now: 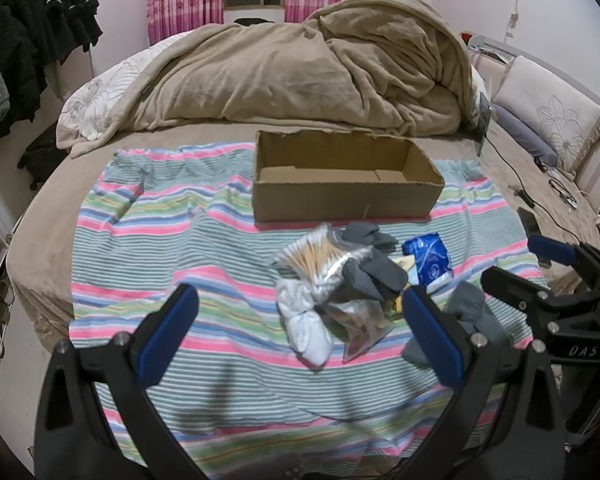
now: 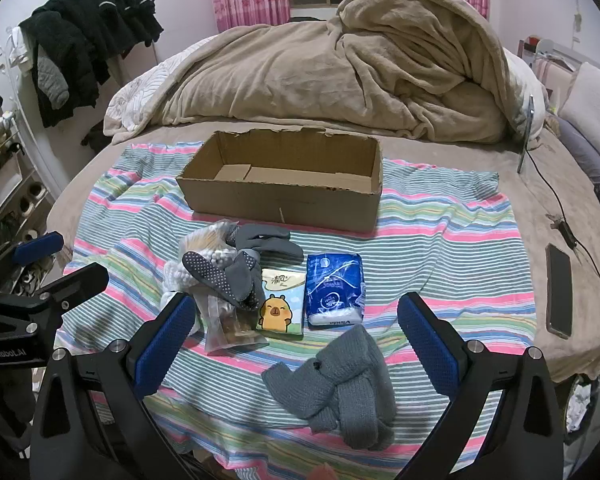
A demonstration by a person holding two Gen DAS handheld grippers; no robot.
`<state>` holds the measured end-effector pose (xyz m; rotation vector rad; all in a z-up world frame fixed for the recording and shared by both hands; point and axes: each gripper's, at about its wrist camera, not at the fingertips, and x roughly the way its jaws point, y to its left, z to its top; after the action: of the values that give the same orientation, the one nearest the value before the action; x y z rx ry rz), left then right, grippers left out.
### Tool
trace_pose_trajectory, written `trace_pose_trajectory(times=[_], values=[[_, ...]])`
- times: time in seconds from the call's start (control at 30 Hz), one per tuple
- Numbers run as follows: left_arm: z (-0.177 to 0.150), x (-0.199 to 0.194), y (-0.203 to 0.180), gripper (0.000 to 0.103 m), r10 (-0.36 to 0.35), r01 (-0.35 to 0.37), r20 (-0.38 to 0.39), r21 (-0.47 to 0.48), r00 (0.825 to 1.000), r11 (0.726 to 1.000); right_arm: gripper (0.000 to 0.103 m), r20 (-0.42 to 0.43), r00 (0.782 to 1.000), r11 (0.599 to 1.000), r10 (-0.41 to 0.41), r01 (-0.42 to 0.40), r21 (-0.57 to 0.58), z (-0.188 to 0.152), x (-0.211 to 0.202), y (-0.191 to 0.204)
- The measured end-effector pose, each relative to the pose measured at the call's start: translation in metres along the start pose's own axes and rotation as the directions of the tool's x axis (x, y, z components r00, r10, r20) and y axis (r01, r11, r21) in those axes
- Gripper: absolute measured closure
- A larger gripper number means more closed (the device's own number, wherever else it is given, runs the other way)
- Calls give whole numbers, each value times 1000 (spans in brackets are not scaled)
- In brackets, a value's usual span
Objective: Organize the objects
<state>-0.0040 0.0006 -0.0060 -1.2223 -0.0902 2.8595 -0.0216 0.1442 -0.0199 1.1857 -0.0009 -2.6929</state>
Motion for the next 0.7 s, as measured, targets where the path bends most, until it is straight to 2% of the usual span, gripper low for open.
trace_pose_trajectory(times=[0.7], values=[[0, 0, 0, 1, 0, 0, 0, -1, 1000, 1000, 1, 1, 1000, 1000, -6, 6, 0, -1, -4, -1]])
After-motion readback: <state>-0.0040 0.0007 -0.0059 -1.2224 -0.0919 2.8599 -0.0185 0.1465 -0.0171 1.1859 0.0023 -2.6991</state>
